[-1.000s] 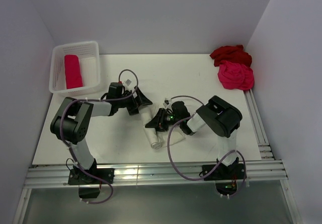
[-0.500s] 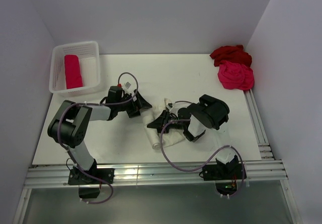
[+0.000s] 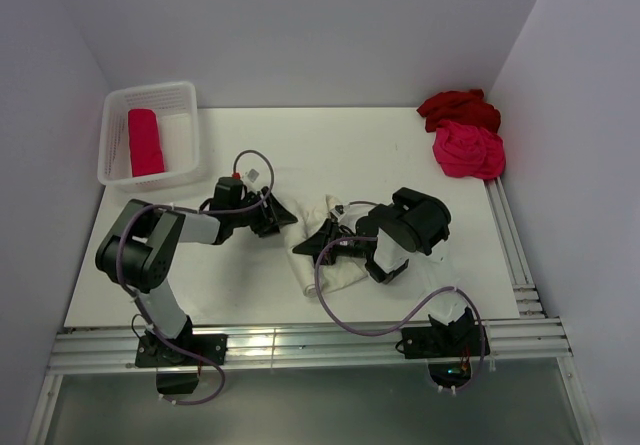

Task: Roll the t-shirts
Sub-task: Roll the tshirt

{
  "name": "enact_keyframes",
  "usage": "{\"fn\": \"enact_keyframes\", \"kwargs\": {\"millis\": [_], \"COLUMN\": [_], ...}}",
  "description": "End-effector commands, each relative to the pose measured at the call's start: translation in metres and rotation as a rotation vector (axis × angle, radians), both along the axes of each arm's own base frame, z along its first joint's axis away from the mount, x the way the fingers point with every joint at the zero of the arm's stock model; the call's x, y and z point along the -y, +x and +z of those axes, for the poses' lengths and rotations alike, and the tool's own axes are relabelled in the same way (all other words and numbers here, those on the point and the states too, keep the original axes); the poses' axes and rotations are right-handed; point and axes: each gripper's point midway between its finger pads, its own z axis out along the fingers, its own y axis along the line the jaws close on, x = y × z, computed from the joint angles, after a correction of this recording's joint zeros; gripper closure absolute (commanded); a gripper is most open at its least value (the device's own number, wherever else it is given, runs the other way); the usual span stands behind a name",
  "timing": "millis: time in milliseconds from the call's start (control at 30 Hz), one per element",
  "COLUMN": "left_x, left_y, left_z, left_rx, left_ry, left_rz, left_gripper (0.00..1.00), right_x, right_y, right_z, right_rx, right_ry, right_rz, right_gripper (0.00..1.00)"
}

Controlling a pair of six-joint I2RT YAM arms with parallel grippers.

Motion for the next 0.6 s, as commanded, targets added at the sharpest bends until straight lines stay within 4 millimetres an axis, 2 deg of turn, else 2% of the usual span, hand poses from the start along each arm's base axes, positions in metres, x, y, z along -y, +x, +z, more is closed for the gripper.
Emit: {"fn": "enact_keyframes", "kwargs": {"millis": [0,133,300,333,367,400,467,500,533,567], "left_x": [0.004,0.011,0.019,0.020,0.020,0.020,0.019,0.018,0.014,0.012], "left_y": [0.005,0.010,0.016,0.016,0.017,0.017,0.018,0.019,0.021,0.022], "left_z": [-0.009,-0.013,-0.003,-0.004,-0.003,-0.004,-0.003,-0.004,-0.007,-0.008], "left_rx": [0.008,0.011,0.037,0.032,0.031,0.022,0.020,0.017,-0.003,-0.012], "left_ry": [0.007,0.032,0.001,-0.003,-0.005,-0.004,0.002,0.015,0.046,0.067], "left_rz": [-0.006,-0.019,-0.027,-0.025,-0.022,-0.019,-0.014,-0.009,0.011,0.018], "left_gripper": [0.46,0.49,0.58,0.65,0.83,0.90,1.00,1.00,1.00,1.00], "right_x": [0.015,0.014,0.012,0.012,0.012,0.012,0.013,0.013,0.013,0.017], "right_y": [-0.024,-0.025,-0.028,-0.029,-0.030,-0.030,-0.034,-0.035,-0.032,-0.036], "right_z": [-0.039,-0.041,-0.045,-0.046,-0.049,-0.050,-0.057,-0.059,-0.054,-0.063], "right_rx": [-0.242,-0.232,-0.240,-0.243,-0.259,-0.257,-0.273,-0.271,-0.253,-0.255], "right_ry": [-0.069,-0.091,-0.116,-0.117,-0.128,-0.132,-0.167,-0.183,-0.187,-0.234], "right_rz": [-0.004,0.020,0.059,0.064,0.068,0.078,0.100,0.110,0.119,0.132], "right_gripper": [1.00,1.00,1.00,1.00,1.00,1.00,1.00,0.98,0.93,0.89]}}
